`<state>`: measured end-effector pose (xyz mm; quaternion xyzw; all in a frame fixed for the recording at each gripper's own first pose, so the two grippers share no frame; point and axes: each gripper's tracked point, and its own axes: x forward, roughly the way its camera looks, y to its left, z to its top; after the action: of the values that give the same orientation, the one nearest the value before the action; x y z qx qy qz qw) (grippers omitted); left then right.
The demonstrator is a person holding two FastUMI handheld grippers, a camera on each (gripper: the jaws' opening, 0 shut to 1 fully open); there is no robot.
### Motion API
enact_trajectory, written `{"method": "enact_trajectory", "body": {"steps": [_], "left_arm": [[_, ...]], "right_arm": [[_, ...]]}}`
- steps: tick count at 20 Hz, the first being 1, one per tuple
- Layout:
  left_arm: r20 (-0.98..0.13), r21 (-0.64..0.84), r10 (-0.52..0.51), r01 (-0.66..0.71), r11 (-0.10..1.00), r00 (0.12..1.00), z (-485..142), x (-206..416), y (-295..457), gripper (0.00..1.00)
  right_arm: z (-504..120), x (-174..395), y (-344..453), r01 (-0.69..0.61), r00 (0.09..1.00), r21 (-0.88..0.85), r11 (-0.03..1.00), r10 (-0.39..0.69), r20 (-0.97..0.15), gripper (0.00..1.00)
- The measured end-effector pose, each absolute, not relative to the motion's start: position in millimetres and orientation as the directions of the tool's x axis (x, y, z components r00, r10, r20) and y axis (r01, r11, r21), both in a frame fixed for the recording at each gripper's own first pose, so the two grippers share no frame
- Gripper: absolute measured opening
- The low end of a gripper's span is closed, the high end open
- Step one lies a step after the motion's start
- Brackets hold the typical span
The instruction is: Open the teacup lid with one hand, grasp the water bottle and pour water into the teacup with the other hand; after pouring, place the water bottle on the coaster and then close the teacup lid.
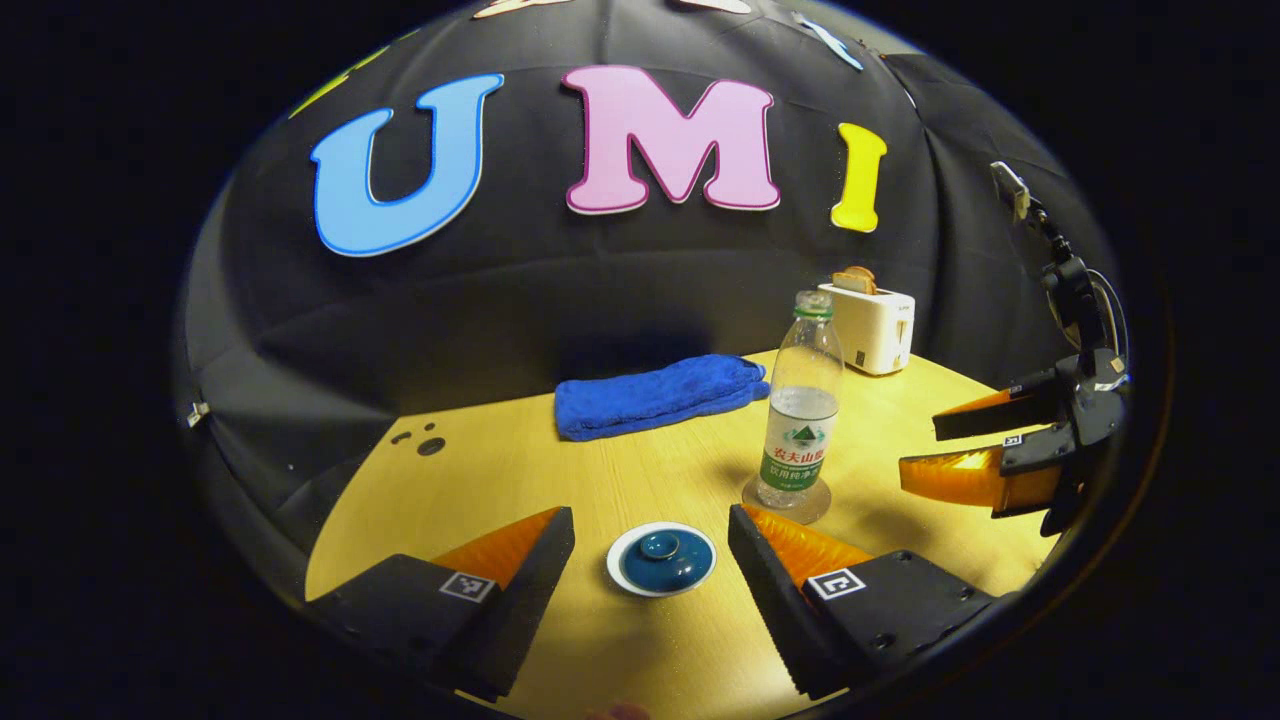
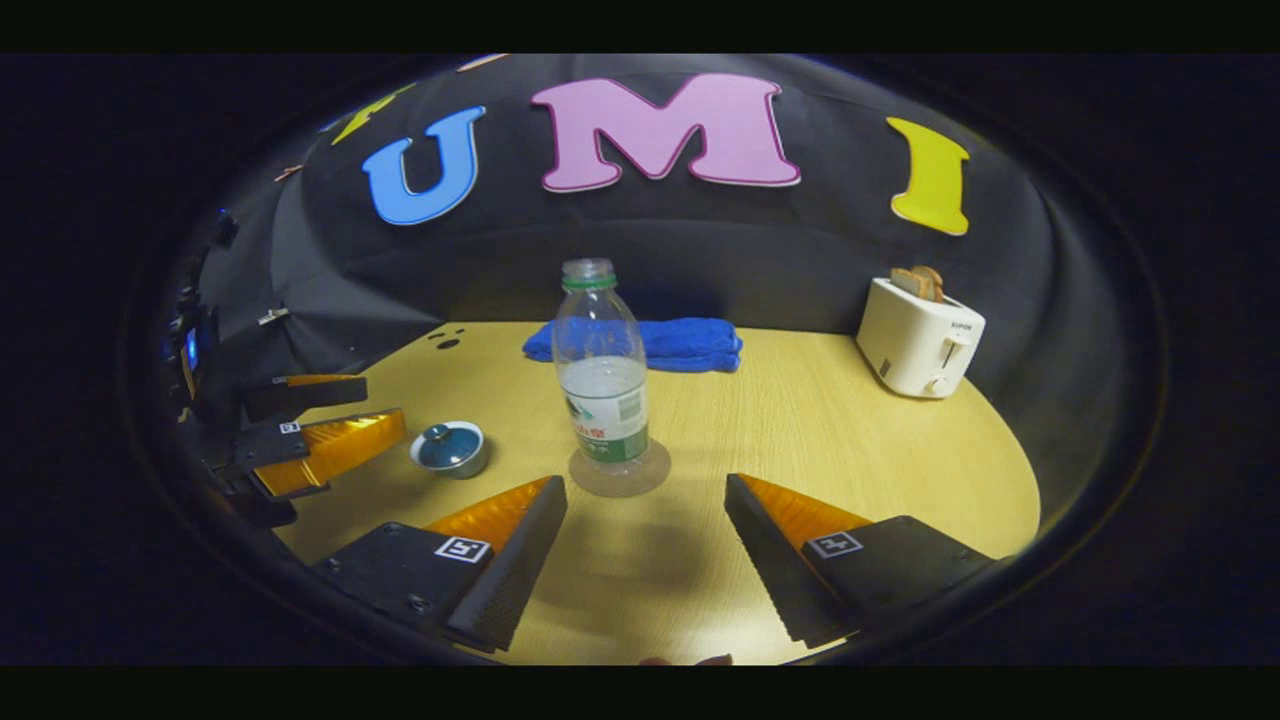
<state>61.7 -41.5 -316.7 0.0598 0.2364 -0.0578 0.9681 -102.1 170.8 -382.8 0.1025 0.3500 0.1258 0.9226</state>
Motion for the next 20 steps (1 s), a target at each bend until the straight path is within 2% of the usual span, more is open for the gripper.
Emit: {"method": "enact_trajectory", "body": {"steps": [12, 20], "left_arm": [[-0.387, 0.074, -0.048, 0.083, 0.994, 0.921, -228.9, 22.6, -12.7, 0.97], [-0.356, 0.058, -0.057, 0.083, 0.995, 0.933, -207.8, 14.2, -8.5, 0.97]], "right_arm": [[-289.9, -106.9, 166.6, -0.157, 0.808, 0.208, 0.965, 0.247, -0.535, 0.98], [-260.4, -113.5, 160.5, -0.137, 0.837, 0.203, 0.97, 0.223, -0.5, 0.99]]}}
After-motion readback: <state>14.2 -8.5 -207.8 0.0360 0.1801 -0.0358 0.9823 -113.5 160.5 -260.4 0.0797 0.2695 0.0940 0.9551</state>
